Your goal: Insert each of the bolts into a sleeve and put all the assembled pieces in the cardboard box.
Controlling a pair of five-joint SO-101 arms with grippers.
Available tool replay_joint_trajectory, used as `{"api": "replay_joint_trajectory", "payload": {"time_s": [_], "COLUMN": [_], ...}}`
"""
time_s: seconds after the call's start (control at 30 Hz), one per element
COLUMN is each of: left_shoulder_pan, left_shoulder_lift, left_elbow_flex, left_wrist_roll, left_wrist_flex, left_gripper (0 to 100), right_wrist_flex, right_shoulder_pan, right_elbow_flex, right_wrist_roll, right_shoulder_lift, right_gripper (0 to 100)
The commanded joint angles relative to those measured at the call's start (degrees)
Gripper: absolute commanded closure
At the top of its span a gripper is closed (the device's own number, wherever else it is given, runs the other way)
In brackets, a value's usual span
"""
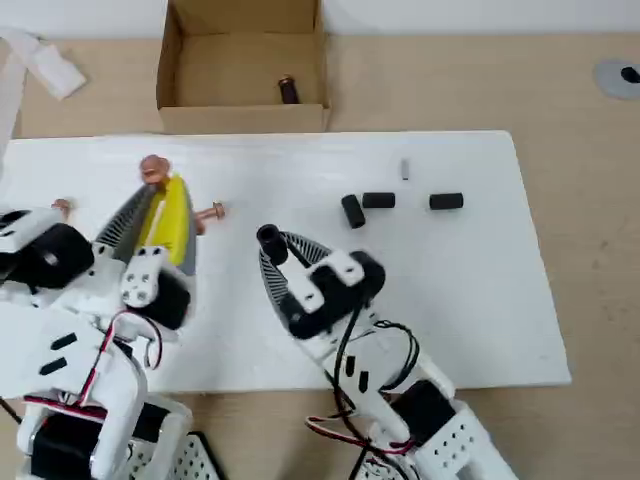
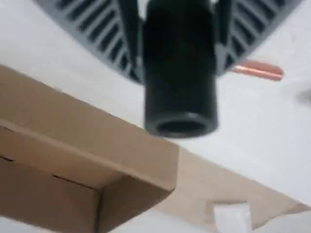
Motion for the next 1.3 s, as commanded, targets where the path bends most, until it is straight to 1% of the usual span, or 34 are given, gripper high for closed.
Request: {"api": "replay_joint_trajectory", "payload": {"time_s": [0.0,0.17,0.27,0.47,0.73,0.77,0.87,0.9,0.97,1.1,1.27], "left_shoulder_pan": [5.2,11.8,14.0,13.7,13.6,13.6,13.5,13.2,12.0,9.1,9.1], "left_shoulder_lift": [0.2,5.0,9.2,13.4,13.4,13.4,13.4,13.4,13.4,13.4,13.7], "left_elbow_flex": [-2.6,-1.9,-2.2,-1.8,-1.7,-1.7,-0.8,-0.5,-0.4,-0.4,-0.4], "left_wrist_roll": [0.0,0.0,0.0,0.0,0.0,0.0,0.0,0.0,0.4,0.0,0.0], "left_wrist_flex": [-1.1,-1.4,-1.6,-5.5,-5.1,-5.1,-5.5,-5.6,-5.7,-8.4,-9.2], "left_gripper": [99,99,99,99,99,99,99,99,99,99,99], "right_wrist_flex": [-0.1,3.3,3.3,3.3,3.1,2.8,0.9,0.4,0.4,0.0,-0.1], "right_shoulder_pan": [-1.0,-1.5,-1.5,-1.2,-1.2,-1.2,0.1,0.3,0.3,0.3,0.2], "right_elbow_flex": [1.0,1.0,0.9,0.9,0.9,0.9,0.9,0.9,0.9,0.9,0.9], "right_wrist_roll": [1.1,0.2,-1.3,-1.3,-1.4,-2.1,-7.4,-7.9,-7.2,-6.1,-4.9], "right_shoulder_lift": [-7.1,-8.1,-8.1,-8.1,-8.4,-8.6,-8.5,-8.2,-8.4,-8.6,-8.7], "right_gripper": [98.9,98.9,98.9,98.9,98.9,98.9,98.9,98.9,98.9,98.9,98.9]}}
